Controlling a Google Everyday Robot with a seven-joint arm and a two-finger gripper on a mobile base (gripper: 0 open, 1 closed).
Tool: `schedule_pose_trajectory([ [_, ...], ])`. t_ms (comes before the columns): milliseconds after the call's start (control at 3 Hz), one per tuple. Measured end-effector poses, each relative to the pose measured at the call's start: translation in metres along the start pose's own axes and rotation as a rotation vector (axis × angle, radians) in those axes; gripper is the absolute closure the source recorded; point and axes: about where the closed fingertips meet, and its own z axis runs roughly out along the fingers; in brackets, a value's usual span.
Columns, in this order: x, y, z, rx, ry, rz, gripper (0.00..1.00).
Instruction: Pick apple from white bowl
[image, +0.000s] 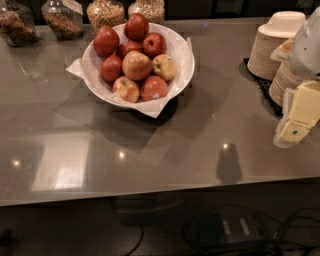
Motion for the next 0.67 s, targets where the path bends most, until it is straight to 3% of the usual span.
schedule_pose_trajectory([
  [333,0.000,0.000,0.000,0.000,0.000,0.000,0.00],
  [667,-0.026,-0.008,0.004,0.017,-0.070,-0.010,0.00],
])
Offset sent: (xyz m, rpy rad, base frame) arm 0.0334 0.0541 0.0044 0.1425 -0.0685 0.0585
